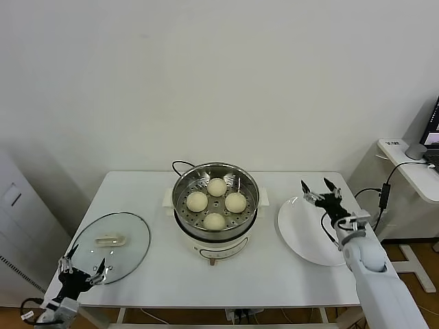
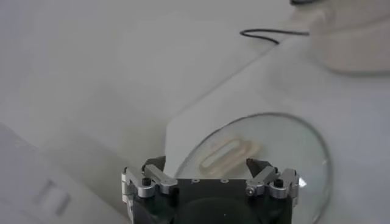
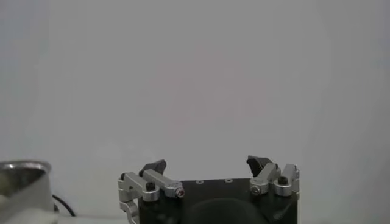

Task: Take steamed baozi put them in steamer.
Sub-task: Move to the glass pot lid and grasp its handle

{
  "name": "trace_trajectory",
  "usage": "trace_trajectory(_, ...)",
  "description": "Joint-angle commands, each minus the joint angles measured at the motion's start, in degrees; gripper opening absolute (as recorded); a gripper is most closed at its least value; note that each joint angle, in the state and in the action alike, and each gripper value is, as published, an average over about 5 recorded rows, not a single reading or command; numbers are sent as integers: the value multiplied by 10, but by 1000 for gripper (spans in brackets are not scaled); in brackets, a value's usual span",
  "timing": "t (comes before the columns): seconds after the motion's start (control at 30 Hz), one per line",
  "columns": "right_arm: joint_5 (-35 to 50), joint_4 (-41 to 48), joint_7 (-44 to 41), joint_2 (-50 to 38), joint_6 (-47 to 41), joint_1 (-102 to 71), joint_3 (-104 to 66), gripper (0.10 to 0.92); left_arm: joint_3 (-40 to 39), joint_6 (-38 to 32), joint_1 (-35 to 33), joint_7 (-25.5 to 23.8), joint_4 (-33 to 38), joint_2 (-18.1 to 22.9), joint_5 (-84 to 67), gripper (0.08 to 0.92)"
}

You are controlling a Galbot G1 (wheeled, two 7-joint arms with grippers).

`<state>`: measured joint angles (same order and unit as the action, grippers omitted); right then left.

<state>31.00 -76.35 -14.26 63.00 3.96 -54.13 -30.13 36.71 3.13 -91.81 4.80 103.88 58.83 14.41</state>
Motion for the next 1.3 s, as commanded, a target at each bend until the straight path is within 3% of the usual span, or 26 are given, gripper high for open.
trace_trajectory(0.03,-45,4,-25,35,12,-62,-65,823,20,-163,17,32,-88,32,381,823)
trace_trajectory(0.33,-49,23,-39,47,22,-66,-73,823,29,-212,87,128,-158,62,565,823)
trace_trajectory(0.6,-52,33,-48,54,28,-71,-82,823,27,-221,159,160,-222,71,623,823)
trace_trajectory(1.3,-61,38,-69,63,38,-87,-90,823,17,-214,255,159,-315,72,645,823)
